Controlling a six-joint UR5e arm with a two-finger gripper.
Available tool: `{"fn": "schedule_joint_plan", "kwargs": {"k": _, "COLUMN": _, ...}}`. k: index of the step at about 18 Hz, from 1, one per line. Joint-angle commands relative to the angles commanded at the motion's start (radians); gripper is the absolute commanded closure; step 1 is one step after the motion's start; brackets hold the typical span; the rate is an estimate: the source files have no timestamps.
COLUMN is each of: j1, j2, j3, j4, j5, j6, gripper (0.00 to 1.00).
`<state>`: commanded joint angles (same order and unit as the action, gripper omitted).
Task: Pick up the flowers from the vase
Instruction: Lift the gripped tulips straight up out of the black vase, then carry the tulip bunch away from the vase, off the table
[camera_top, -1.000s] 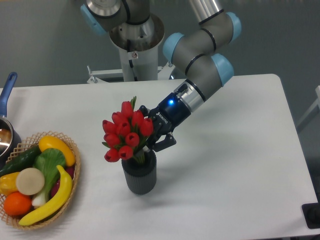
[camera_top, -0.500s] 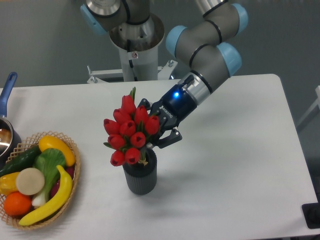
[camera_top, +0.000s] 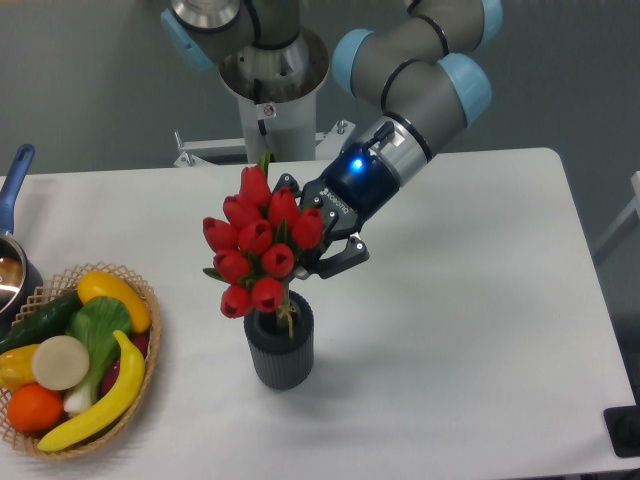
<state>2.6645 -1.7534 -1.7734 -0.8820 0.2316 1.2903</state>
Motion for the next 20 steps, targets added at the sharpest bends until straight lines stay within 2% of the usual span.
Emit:
{"fn": "schedule_joint_plan", "kwargs": {"k": 4, "j1": -0.002, "j2": 0.029, "j3": 0.012, "j4": 0.000, "j5": -0.008, "j6": -0.045, "gripper": 0.53}}
{"fn": "schedule_joint_plan", "kwargs": {"k": 13, "j1": 0.024, "j2": 0.043, "j3": 0.097, "j4": -0.002, "j5": -0.009, "j6": -0.172, "gripper": 0.53}}
{"fn": "schedule_joint_plan", "kwargs": {"k": 19, "j1": 0.127, "j2": 0.048, "j3": 0.112, "j4": -0.002, "j5": -0.008, "j6": -0.174, "gripper": 0.53}}
{"fn": "schedule_joint_plan", "kwargs": {"k": 20, "j1": 0.182, "j2": 0.048, "j3": 0.120, "j4": -0.002, "j5": -0.005, "j6": -0.172, "gripper": 0.53}}
